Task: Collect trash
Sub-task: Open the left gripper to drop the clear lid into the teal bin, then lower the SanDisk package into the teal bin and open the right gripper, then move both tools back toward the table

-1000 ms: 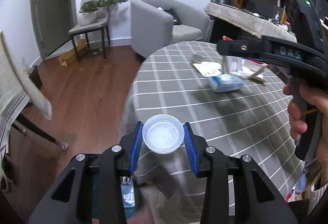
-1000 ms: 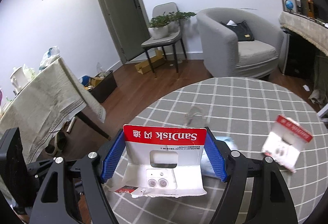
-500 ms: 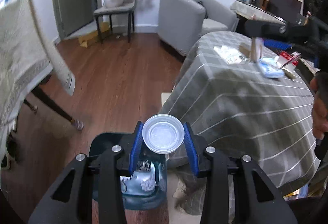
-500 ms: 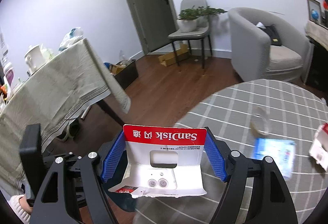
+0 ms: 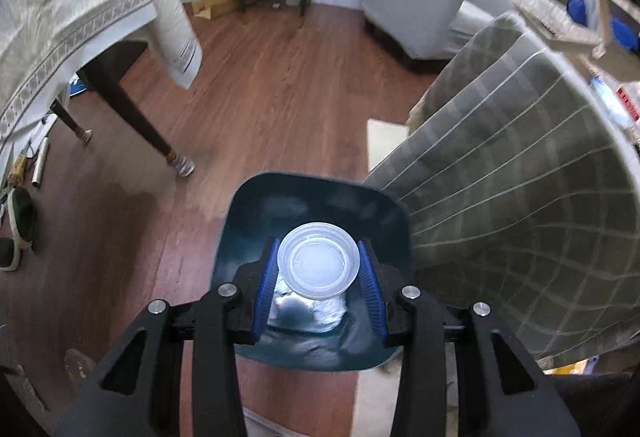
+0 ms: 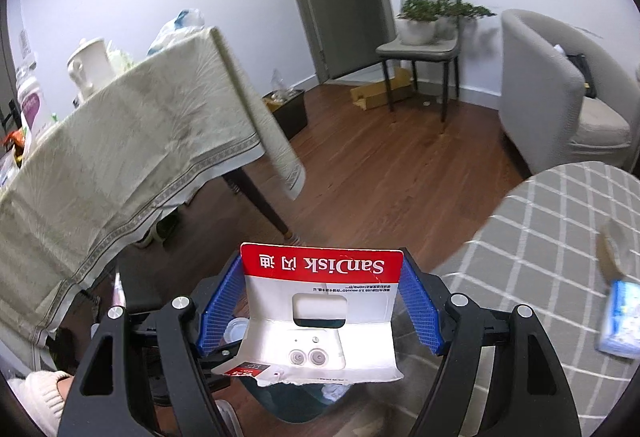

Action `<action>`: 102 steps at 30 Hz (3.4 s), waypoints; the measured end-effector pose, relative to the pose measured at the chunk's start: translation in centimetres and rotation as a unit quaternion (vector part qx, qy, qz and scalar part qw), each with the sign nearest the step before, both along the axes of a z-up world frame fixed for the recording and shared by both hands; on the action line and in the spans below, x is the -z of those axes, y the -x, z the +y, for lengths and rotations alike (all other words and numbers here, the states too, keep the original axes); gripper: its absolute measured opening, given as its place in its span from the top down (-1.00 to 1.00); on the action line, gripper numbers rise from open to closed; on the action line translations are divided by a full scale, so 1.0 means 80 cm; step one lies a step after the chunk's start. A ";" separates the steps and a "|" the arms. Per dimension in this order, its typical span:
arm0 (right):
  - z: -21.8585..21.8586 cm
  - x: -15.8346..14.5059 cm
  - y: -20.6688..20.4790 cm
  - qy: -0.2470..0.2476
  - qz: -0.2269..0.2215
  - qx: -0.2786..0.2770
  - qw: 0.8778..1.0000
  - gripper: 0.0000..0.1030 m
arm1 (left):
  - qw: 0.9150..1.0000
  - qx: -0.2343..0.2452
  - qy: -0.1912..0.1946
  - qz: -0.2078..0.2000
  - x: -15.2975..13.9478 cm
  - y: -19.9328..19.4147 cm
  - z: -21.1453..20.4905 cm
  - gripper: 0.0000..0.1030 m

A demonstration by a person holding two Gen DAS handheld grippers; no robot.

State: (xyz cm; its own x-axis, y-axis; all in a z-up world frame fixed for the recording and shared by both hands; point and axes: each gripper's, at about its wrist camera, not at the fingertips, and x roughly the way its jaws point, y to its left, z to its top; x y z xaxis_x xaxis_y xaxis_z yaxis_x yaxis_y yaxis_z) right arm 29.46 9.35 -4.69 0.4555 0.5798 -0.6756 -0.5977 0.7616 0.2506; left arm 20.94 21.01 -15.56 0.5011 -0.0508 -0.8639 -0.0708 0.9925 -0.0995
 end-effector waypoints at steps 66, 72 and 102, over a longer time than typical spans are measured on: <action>0.132 0.306 0.043 0.283 0.156 -0.092 0.942 -0.48 | 0.985 -0.027 0.062 -0.159 -0.180 0.077 0.074 0.36; 0.124 0.292 0.044 0.276 0.145 -0.095 0.945 -0.57 | 0.983 -0.019 0.049 -0.175 -0.201 0.077 0.063 0.36; 0.034 0.019 0.051 0.071 -0.021 -0.056 0.996 -0.37 | 0.976 0.013 0.020 -0.218 -0.258 0.036 -0.045 -0.26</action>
State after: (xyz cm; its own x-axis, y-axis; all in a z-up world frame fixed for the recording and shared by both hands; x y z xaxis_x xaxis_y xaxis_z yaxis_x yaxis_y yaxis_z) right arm 25.37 12.06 -6.25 0.4228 0.5289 -0.7358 -0.6886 0.7154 0.1186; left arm 18.06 17.43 5.08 0.8187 -0.0976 -0.5658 0.0122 0.9882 -0.1527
